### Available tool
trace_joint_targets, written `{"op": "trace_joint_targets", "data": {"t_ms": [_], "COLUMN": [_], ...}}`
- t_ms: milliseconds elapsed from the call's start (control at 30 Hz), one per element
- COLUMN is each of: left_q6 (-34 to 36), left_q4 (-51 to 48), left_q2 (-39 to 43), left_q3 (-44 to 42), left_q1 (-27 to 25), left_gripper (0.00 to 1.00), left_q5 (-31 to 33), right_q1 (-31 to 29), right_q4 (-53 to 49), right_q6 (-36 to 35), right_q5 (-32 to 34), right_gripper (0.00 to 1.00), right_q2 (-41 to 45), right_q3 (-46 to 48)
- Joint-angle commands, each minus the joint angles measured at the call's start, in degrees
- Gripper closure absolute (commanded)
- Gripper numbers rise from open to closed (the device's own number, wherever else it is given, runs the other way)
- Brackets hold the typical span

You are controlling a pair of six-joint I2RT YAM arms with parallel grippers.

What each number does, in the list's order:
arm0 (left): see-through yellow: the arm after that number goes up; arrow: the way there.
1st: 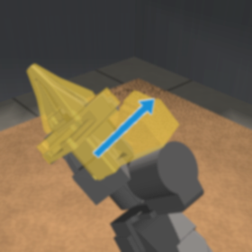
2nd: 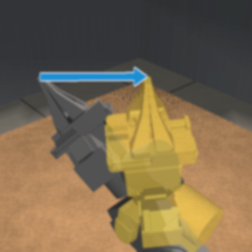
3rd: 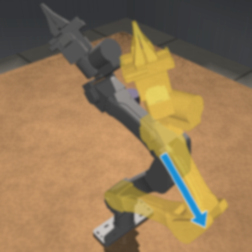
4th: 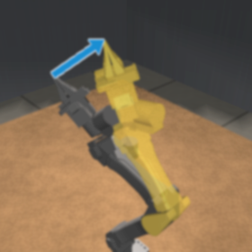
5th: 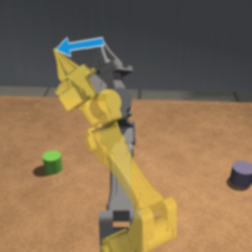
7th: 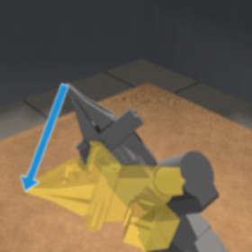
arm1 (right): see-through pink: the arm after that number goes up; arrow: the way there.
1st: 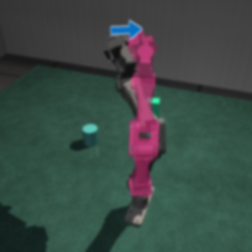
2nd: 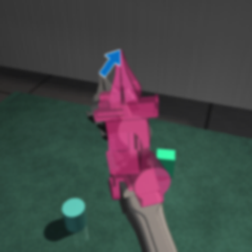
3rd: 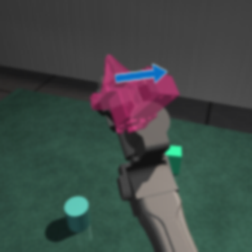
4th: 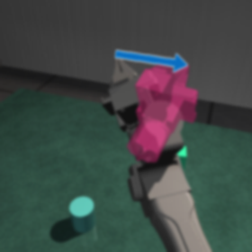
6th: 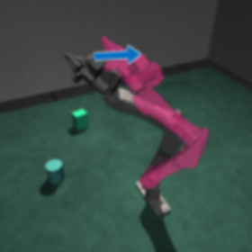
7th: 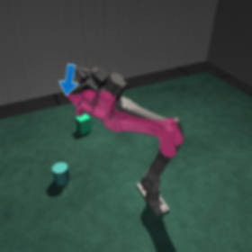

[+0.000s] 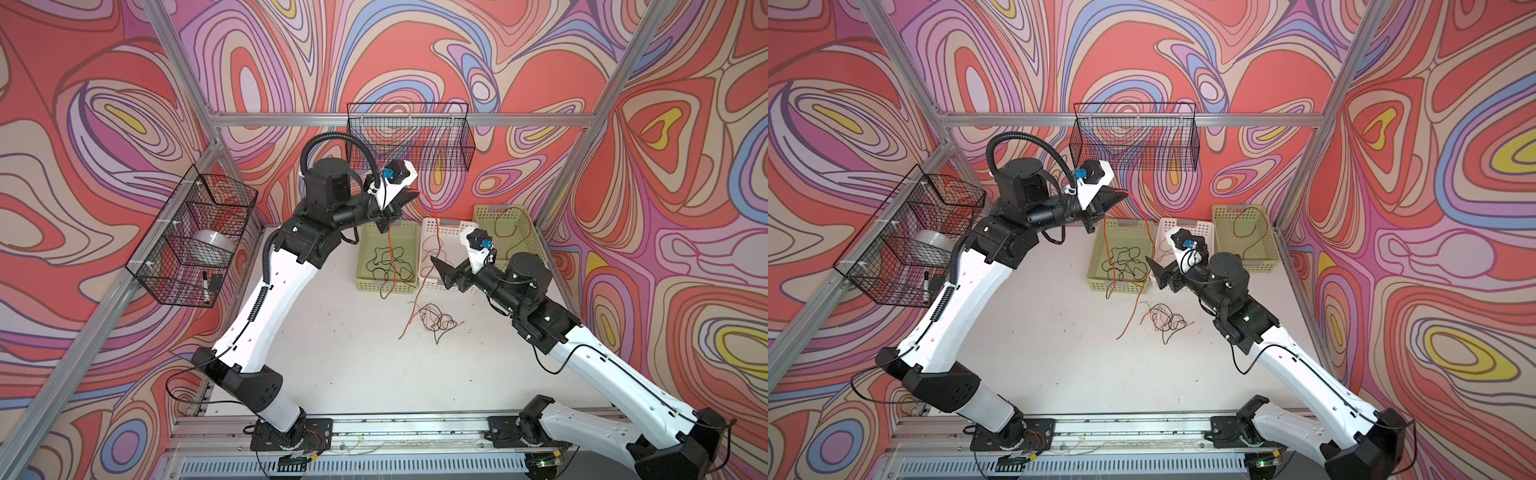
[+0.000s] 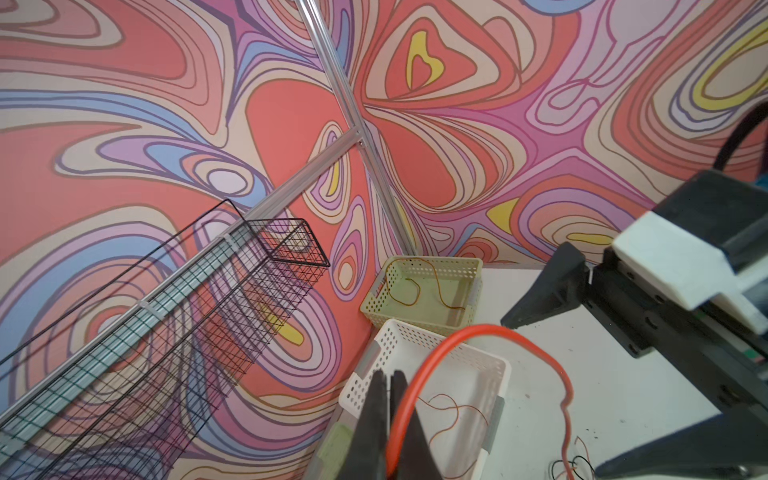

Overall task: Untangle the cables
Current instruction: 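Hold the red wire high with the left gripper while the right gripper rises toward it, then grasp the hanging red wire with the right gripper below the left gripper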

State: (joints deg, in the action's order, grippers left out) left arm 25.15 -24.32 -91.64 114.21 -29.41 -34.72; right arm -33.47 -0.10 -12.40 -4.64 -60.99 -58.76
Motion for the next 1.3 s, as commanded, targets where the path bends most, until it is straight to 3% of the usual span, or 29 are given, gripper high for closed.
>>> {"op": "trace_joint_targets", "data": {"t_ms": [0, 67, 233, 400, 500, 633, 767, 933, 1000, 1200, 1267], "left_q6": [1.2, 1.4, 1.6, -0.2, -2.5, -5.2, -4.9, -4.1, -3.6, -3.3, -4.1], "left_q4": [-0.7, -1.0, -0.4, 2.5, 6.1, 13.9, 15.0, 14.2, 14.0, 12.0, 10.3], "left_q2": [0.8, 0.6, 0.2, 0.3, 0.8, 1.9, 1.7, 1.8, 1.8, 1.3, 0.8], "left_q3": [-1.0, -1.0, -1.4, -2.6, -4.4, -8.5, -9.1, -9.1, -8.9, -8.0, -7.1], "left_q1": [0.0, -0.4, -1.7, -3.1, -3.9, -4.3, -4.4, -4.5, -4.4, -4.5, -4.4], "left_gripper": [1.00, 1.00, 1.00, 1.00, 1.00, 1.00, 1.00, 1.00, 1.00, 1.00, 1.00], "left_q5": [-6.0, -6.4, -7.5, -8.3, -8.5, -9.0, -8.9, -8.6, -7.7, -3.1, 0.0], "right_q1": [-0.2, -0.2, -0.2, -0.2, -0.2, -0.2, -0.2, -0.2, -0.3, -0.3, -0.3], "right_q4": [-2.4, -3.7, 1.8, 7.1, 11.4, 14.8, 16.5, 16.8, 16.7, 15.2, 13.8], "right_q6": [-2.4, -1.2, 2.7, 6.9, 9.0, 12.2, 14.4, 15.1, 15.1, 16.4, 17.2], "right_q5": [-8.6, -12.9, -16.4, -12.5, -13.7, -19.0, -23.3, -21.6, -21.1, -20.7, -20.6], "right_gripper": [0.02, 0.02, 0.02, 0.02, 0.03, 0.09, 0.18, 0.22, 0.31, 0.74, 0.74], "right_q2": [-2.1, -4.2, -7.7, -11.4, -12.9, -15.4, -16.4, -15.7, -15.4, -15.3, -14.6], "right_q3": [-2.8, -4.6, -3.6, -2.7, -1.5, -1.2, -0.8, 0.6, 0.8, -0.1, -0.6]}}
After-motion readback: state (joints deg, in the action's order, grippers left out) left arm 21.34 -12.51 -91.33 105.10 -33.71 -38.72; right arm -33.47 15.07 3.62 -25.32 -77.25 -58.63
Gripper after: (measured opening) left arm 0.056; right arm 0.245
